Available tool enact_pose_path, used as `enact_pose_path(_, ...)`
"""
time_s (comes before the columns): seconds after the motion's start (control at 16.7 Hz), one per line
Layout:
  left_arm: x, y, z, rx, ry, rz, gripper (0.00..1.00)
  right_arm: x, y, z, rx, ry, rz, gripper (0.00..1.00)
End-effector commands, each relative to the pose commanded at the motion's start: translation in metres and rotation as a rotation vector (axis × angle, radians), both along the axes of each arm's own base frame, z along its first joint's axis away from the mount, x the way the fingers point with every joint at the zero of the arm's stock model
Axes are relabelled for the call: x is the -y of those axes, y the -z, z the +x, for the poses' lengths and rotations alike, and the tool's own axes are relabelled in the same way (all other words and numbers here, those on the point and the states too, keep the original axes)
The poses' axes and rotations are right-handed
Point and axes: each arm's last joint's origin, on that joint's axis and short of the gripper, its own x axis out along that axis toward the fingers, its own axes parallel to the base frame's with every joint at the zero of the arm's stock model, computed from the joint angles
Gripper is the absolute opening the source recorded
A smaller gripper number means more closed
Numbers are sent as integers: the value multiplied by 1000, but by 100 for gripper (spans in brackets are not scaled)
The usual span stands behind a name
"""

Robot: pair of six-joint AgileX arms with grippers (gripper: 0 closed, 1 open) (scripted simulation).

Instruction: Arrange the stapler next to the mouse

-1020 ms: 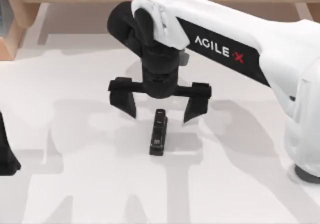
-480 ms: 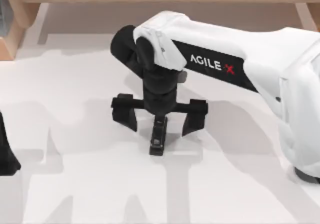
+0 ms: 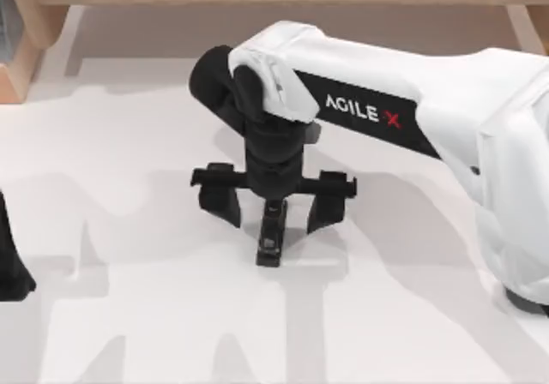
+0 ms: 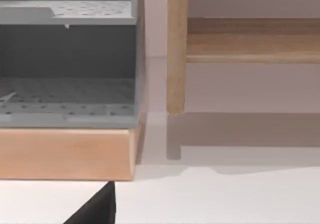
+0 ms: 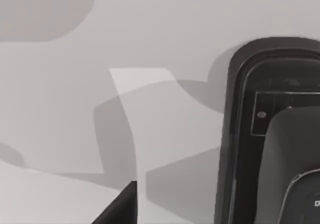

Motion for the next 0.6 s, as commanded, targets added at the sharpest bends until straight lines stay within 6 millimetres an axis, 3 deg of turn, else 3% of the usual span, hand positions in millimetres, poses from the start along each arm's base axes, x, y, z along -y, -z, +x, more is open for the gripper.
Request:
enact_pose_path(0.54, 0, 0, 0, 0, 0, 0, 100, 0, 0, 0, 0, 0, 0, 2)
enact_pose_path(0.6, 0, 0, 0, 0, 0, 0, 100, 0, 0, 0, 0, 0, 0, 0)
